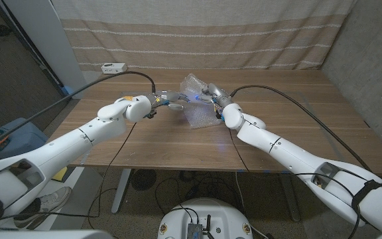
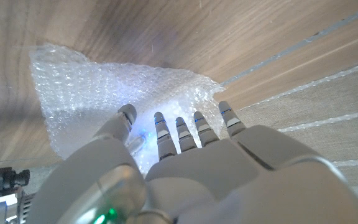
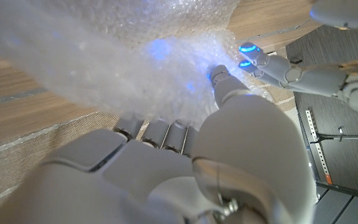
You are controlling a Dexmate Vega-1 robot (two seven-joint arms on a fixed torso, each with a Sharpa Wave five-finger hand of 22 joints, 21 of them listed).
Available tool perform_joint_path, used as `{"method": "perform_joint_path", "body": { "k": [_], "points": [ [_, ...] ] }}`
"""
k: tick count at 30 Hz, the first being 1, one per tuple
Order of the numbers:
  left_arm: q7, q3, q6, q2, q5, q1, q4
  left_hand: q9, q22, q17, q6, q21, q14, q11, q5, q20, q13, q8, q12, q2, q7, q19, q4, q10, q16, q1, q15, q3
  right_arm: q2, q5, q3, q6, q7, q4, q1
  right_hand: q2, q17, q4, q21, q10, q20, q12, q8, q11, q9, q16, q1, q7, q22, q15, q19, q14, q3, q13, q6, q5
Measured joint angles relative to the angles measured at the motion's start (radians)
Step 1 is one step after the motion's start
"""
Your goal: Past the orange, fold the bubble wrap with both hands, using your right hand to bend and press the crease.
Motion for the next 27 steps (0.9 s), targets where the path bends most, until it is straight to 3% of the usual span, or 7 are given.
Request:
{"method": "perform_joint_path", "body": {
  "k": [2,6,8,10,19,24,27],
  "points": [
    [0.032,-0.023,0.021,0.014,0.001,0.023,-0.026,0.001,0.0,0.0,0.087,0.014,0.065,0.016,-0.012,0.0,0.004,0.017,0.022,0.014,0.023,0.046,-0.013,0.08,0.007,-0.014,-0.003,-0.007,-0.004,-0.003,-0.005,-0.009,0.007,-0.003,0.004,0.0,0.0,0.0,0.0,0.0,-0.001,0.0,0.0,0.0,0.0,0.0,0.0,0.002,-0.002,0.0,-0.002,0.0,0.0,0.0,0.002,0.0],
    [0.105,-0.076,0.029,0.036,-0.013,0.081,-0.069,0.023,0.003,0.007,0.284,0.035,0.22,0.051,-0.021,-0.004,0.026,0.06,0.076,0.037,0.099,0.129,-0.037,0.261,0.03,-0.037,-0.027,0.002,-0.013,-0.006,-0.013,-0.022,0.024,-0.01,0.011,0.0,0.0,0.0,0.0,0.004,0.003,0.0,0.0,-0.004,-0.001,0.0,0.0,0.004,-0.005,0.0,-0.013,0.0,0.0,0.0,0.004,0.0],
    [0.148,-0.102,0.024,0.043,-0.025,0.109,-0.085,0.04,0.003,0.014,0.334,0.042,0.285,0.06,-0.026,-0.015,0.041,0.081,0.098,0.044,0.126,0.157,-0.039,0.321,0.046,-0.044,-0.03,0.003,-0.019,-0.007,-0.017,-0.026,0.038,-0.012,0.017,0.0,0.0,0.0,-0.008,0.004,0.0,0.0,0.0,-0.004,-0.001,-0.008,0.0,0.004,-0.007,0.0,-0.025,-0.001,0.0,0.0,0.004,0.0],
    [0.195,-0.131,0.011,0.05,-0.04,0.139,-0.099,0.051,0.007,0.02,0.346,0.052,0.325,0.062,-0.027,-0.025,0.052,0.092,0.11,0.045,0.135,0.178,-0.039,0.354,0.058,-0.045,-0.031,0.003,-0.024,-0.008,-0.021,-0.028,0.051,-0.014,0.021,0.0,0.0,0.0,-0.008,0.004,0.003,-0.006,0.0,-0.004,0.0,-0.011,0.0,0.004,-0.009,0.001,-0.034,-0.014,0.0,0.0,0.004,0.0],
    [0.437,-0.255,-0.135,0.032,-0.149,0.238,-0.085,0.068,0.008,0.031,0.248,0.061,0.358,0.061,-0.027,-0.021,0.077,0.069,0.113,0.044,0.099,0.198,-0.043,0.357,0.066,-0.057,-0.027,0.007,-0.044,-0.008,-0.036,-0.044,0.115,-0.024,0.038,0.001,-0.006,0.007,-0.031,-0.05,0.028,-0.033,-0.003,0.002,0.004,-0.042,0.0,0.007,-0.023,0.016,-0.099,-0.081,-0.011,0.0,-0.005,-0.003],
    [0.526,-0.294,-0.242,0.009,-0.21,0.256,-0.056,0.067,0.012,0.035,0.225,0.064,0.358,0.064,-0.027,-0.021,0.081,0.058,0.109,0.044,0.086,0.198,-0.041,0.344,0.066,-0.068,-0.027,0.006,-0.058,-0.004,-0.046,-0.06,0.166,-0.032,0.05,-0.056,-0.023,0.042,-0.057,-0.126,0.064,-0.048,-0.027,0.014,0.006,-0.082,-0.127,0.008,-0.037,0.023,-0.149,-0.143,-0.071,0.0,-0.079,-0.004],
    [0.56,-0.312,-0.294,-0.005,-0.239,0.258,-0.038,0.067,0.012,0.036,0.215,0.064,0.358,0.06,-0.027,-0.018,0.083,0.054,0.105,0.049,0.077,0.196,-0.038,0.338,0.066,-0.073,-0.027,0.009,-0.07,0.002,-0.051,-0.069,0.202,-0.039,0.058,-0.103,-0.028,0.073,-0.078,-0.168,0.086,-0.048,-0.041,0.019,0.006,-0.098,-0.231,0.011,-0.037,0.027,-0.171,-0.176,-0.125,0.0,-0.119,0.005]
  ]
}}
